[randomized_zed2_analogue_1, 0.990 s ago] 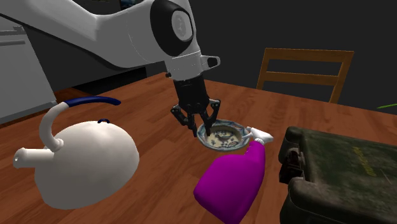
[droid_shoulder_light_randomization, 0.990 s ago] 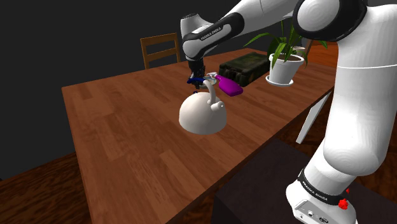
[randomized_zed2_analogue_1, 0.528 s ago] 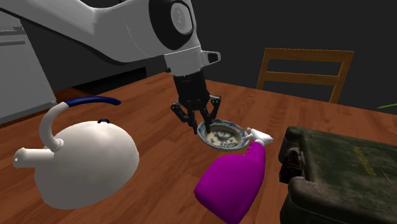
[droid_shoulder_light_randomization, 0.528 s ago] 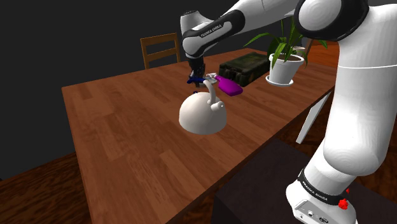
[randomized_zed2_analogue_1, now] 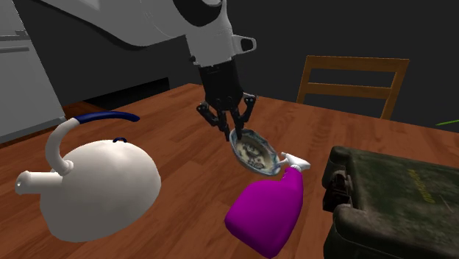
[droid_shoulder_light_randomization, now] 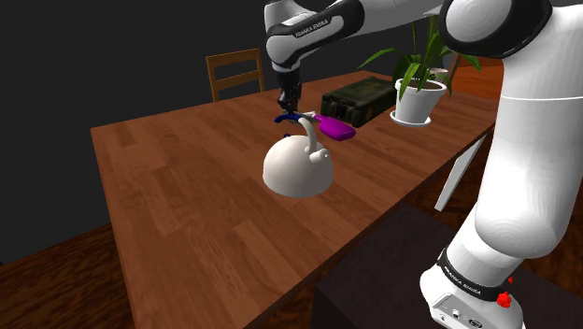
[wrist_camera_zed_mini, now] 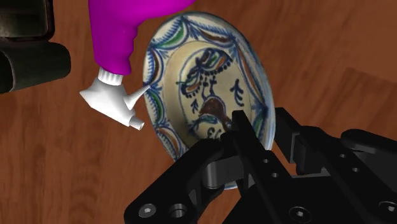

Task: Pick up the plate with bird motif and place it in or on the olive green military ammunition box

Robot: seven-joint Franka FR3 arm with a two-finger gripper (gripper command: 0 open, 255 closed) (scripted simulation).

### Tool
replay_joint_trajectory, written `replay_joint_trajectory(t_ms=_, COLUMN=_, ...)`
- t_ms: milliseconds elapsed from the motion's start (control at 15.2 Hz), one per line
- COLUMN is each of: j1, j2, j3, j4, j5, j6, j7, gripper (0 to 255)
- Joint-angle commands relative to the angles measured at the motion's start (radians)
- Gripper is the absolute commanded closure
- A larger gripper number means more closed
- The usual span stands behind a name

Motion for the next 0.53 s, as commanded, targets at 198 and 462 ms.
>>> replay_joint_trajectory(t_ms=198, j1=0.002, j2=-0.007, j3=0.002, j4=0.055, j5=0.006, j6=-0.062, j7=-0.014, gripper=255)
replay_joint_trajectory(t_ms=462, j1=0.003, j2=-0.011, j3=0.002, j4=0.103, j5=0.010, j6=-0.113, j7=-0.026, gripper=255)
